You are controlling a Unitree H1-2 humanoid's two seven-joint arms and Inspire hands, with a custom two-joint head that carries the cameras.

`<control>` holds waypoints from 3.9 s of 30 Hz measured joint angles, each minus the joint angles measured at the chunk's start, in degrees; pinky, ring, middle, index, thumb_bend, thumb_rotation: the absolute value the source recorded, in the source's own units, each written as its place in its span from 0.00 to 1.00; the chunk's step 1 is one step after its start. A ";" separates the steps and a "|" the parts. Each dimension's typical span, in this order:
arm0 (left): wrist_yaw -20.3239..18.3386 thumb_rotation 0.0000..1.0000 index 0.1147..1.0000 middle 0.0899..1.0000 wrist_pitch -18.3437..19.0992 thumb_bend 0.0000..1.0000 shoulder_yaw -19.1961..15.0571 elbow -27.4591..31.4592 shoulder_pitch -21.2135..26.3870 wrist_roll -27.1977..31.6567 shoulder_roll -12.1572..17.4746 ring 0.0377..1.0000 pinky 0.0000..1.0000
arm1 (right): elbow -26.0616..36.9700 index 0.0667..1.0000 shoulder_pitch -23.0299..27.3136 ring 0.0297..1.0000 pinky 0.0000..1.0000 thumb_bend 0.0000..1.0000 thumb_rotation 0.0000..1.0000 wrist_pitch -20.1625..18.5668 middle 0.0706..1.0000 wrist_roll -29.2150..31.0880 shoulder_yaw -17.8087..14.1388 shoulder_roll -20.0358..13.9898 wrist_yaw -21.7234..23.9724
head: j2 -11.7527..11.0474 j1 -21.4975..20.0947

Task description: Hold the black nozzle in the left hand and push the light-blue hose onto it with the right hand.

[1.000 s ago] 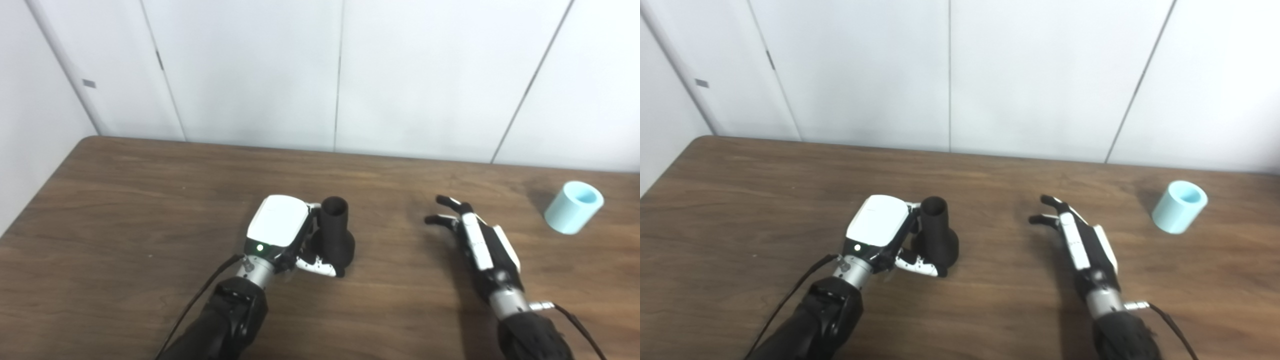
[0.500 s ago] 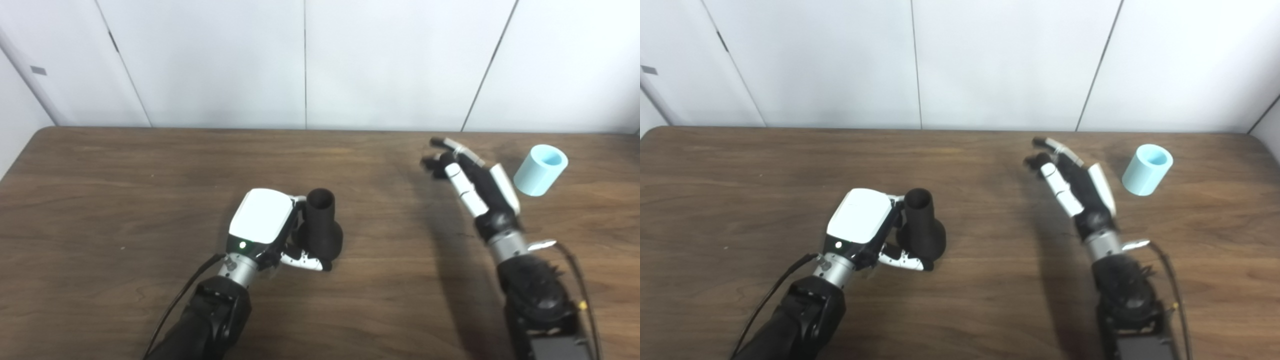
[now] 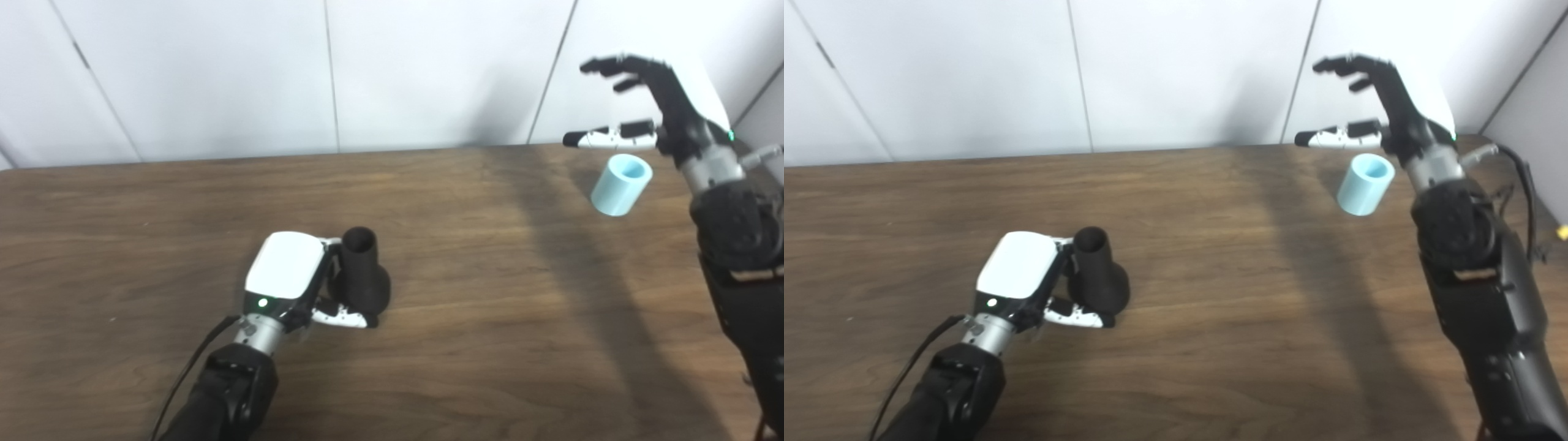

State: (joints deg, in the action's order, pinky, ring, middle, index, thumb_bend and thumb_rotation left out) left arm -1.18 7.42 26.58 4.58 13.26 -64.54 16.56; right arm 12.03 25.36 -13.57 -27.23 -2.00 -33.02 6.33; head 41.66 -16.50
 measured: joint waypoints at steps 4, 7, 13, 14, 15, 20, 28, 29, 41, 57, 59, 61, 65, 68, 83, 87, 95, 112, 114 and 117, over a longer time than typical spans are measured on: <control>-0.79 0.00 0.42 0.40 -1.47 0.53 -0.95 0.22 -0.18 1.01 0.94 0.49 0.46 | -0.71 0.76 2.03 0.84 0.76 0.84 0.16 -2.95 0.77 -6.11 3.81 -4.41 5.63 | -0.35 -2.57; -0.48 0.00 0.42 0.38 -2.05 0.53 -1.44 0.23 -0.40 1.10 1.36 0.48 0.44 | -3.81 0.73 3.78 0.81 0.74 0.90 0.10 -3.77 0.74 -9.24 5.07 -7.24 7.82 | -0.70 -4.49; 0.44 0.00 0.43 0.35 -3.30 0.52 -1.96 -0.05 -0.63 1.07 1.47 0.46 0.41 | -15.10 0.73 4.80 0.89 0.88 0.98 0.15 -1.97 0.81 -12.78 8.79 -10.42 10.01 | -1.41 -7.22; 0.44 0.00 0.43 0.35 -3.41 0.52 -2.10 -0.09 -0.64 1.09 1.54 0.46 0.40 | -16.49 0.73 4.82 0.91 0.91 0.99 0.17 -2.01 0.83 -13.30 9.70 -10.58 11.17 | -1.41 -7.31; 0.42 0.00 0.43 0.35 -3.51 0.52 -2.21 -0.13 -0.63 1.13 1.57 0.45 0.40 | -17.45 0.74 4.84 0.92 0.92 1.00 0.18 -2.00 0.84 -13.64 10.36 -10.67 11.93 | -1.41 -7.32; 0.44 0.00 0.43 0.35 -4.06 0.52 -2.66 -0.40 -0.64 1.52 1.57 0.46 0.42 | -25.38 0.76 6.51 0.94 0.93 1.00 0.21 -1.52 0.87 -15.00 12.64 -11.85 13.88 | -1.76 -8.72; -0.54 0.00 0.43 0.35 -4.10 0.52 -2.95 -0.39 -0.56 1.66 1.62 0.47 0.41 | -35.23 0.78 10.33 0.93 0.91 1.00 0.23 0.91 0.84 -15.12 14.24 -12.00 13.60 | -2.02 -9.69; -0.80 0.00 0.43 0.35 -4.09 0.52 -2.97 -0.36 -0.49 1.65 1.62 0.46 0.41 | -35.85 0.77 10.43 0.91 0.90 1.00 0.22 0.98 0.82 -15.03 14.31 -11.93 13.51 | -2.02 -9.69; -1.81 0.00 0.43 0.35 -4.10 0.52 -3.25 -0.05 -0.42 1.48 1.67 0.46 0.40 | -38.85 0.77 10.79 0.85 0.77 1.00 0.19 3.70 0.78 -13.79 14.39 -9.66 9.05 | -1.67 -9.78; -3.32 0.00 0.43 0.35 -4.46 0.52 -4.62 0.27 -0.48 2.80 1.59 0.45 0.41 | -36.76 0.71 10.79 0.74 0.70 1.00 0.10 2.47 0.73 -7.98 12.84 -9.42 11.74 | -0.27 -9.60; -3.37 0.00 0.43 0.35 -4.63 0.52 -4.71 0.27 -0.48 2.84 1.60 0.45 0.40 | -36.46 0.69 10.80 0.75 0.74 1.00 0.10 2.03 0.73 -8.10 12.99 -9.46 12.03 | -0.09 -9.78; -3.67 0.00 0.43 0.35 -4.69 0.52 -4.82 0.35 -0.49 2.84 1.61 0.46 0.41 | -36.36 0.68 10.79 0.76 0.74 1.00 0.09 1.67 0.76 -8.29 13.43 -9.54 12.51 | 0.09 -9.69; -4.39 0.00 0.43 0.36 -4.64 0.52 -5.12 0.88 -0.60 2.84 1.61 0.46 0.41 | -36.26 0.66 10.78 0.71 0.65 0.99 0.07 2.09 0.77 -7.99 13.71 -9.75 13.46 | 0.35 -9.60; -5.04 0.00 0.43 0.36 -4.48 0.52 -5.34 1.40 -0.81 2.84 1.58 0.46 0.42 | -36.17 0.66 10.78 0.68 0.62 0.99 0.06 2.34 0.77 -7.56 13.67 -9.97 13.91 | 0.44 -9.42; -5.49 0.00 0.43 0.35 -4.58 0.52 -5.52 1.45 -0.78 2.66 1.57 0.45 0.40 | -34.43 0.65 10.62 0.66 0.62 0.98 0.05 2.27 0.69 -6.99 13.70 -9.95 14.58 | 1.14 -10.74; -5.64 0.00 0.43 0.36 -4.63 0.52 -5.63 1.53 -0.78 2.66 1.56 0.46 0.41 | -34.33 0.63 10.62 0.60 0.59 0.97 0.01 2.36 0.65 -7.03 13.74 -9.84 14.55 | 1.49 -10.57; -6.12 0.00 0.43 0.36 -4.56 0.52 -5.86 1.83 -0.80 2.66 1.48 0.45 0.38 | -34.63 0.40 9.79 0.48 0.51 0.52 0.00 9.40 0.48 -8.34 13.53 -9.72 6.57 | 2.02 -10.13; -6.25 0.00 0.43 0.36 -4.52 0.52 -5.81 1.93 -0.81 2.21 1.49 0.45 0.39 | -31.71 0.45 7.32 0.39 0.31 0.50 0.00 15.89 0.47 -10.37 11.48 -9.52 -3.22 | 2.46 -9.34; -6.32 0.00 0.43 0.36 -4.42 0.52 -5.80 1.98 -0.81 1.86 1.49 0.46 0.40 | -28.99 0.45 6.91 0.39 0.36 0.50 0.00 16.12 0.47 -10.35 10.95 -9.19 -3.49 | 2.46 -9.34; -6.47 0.00 0.43 0.36 -4.12 0.52 -5.79 2.05 -0.82 1.63 1.34 0.46 0.40 | -26.39 0.44 6.93 0.39 0.38 0.50 0.00 16.50 0.46 -10.64 10.64 -8.49 -4.15 | 2.55 -8.99</control>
State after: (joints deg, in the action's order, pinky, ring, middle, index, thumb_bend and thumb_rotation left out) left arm -7.65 3.30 20.79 6.63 12.43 -62.91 17.89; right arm -14.36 32.29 2.93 -37.87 8.64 -41.52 2.17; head 44.21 -25.49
